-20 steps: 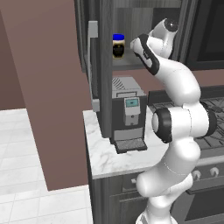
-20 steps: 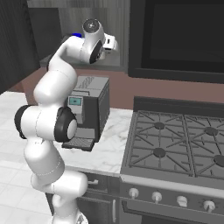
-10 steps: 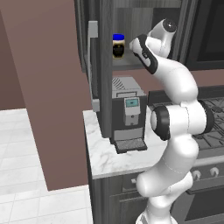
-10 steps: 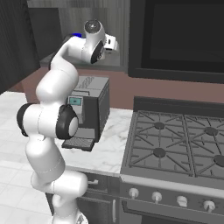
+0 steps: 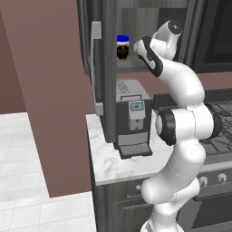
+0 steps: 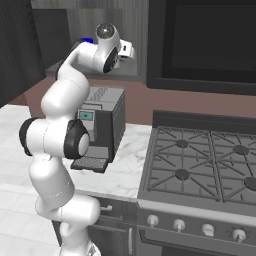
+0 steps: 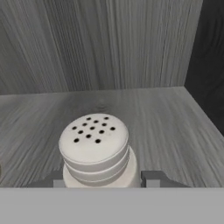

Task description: Move the shaker and mayonnaise from the cabinet to the dining counter.

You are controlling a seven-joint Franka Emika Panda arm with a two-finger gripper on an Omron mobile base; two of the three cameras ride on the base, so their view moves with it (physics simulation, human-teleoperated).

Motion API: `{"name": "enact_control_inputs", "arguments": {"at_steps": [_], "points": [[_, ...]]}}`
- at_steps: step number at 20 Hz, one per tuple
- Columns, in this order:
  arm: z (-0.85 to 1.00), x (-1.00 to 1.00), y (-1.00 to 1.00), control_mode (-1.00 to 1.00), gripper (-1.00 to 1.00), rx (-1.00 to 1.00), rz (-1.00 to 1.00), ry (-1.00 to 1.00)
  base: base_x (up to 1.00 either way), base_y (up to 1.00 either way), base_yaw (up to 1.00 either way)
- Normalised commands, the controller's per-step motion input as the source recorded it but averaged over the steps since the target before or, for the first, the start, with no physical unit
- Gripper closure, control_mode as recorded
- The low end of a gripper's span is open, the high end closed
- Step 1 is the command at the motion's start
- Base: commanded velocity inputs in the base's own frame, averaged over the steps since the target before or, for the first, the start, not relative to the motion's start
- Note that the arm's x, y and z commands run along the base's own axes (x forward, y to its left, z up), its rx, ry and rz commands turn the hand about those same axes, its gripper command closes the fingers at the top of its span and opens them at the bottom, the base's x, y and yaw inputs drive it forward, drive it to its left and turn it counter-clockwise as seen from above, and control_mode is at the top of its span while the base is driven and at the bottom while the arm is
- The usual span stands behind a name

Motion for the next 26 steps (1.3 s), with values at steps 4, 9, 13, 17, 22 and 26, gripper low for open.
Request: {"name": "enact_control_inputs", "arguments": {"at_steps": [4,9,13,17,22,26], "points": [[-0.23,0.08,0.02,-1.0,1.0,0.0,0.0,-0.01,0.0,0.0,0.0],[-0.04,-0.17,0.05,-1.0,1.0,0.0,0.0,-0.07,0.0,0.0,0.0],[0.05,-0.6,0.04,-1.0,1.0,0.0,0.0,-0.01,0.0,0.0,0.0],[0.14,-0.65,0.12,-1.0,1.0,0.0,0.0,0.0,0.0,0.0,0.0],[0.1,-0.68,0.19,-1.0,1.0,0.0,0.0,0.0,0.0,0.0,0.0],[0.07,-0.7,0.21,-1.0,1.0,0.0,-0.01,0.0,0.0,0.0,0.0]]}}
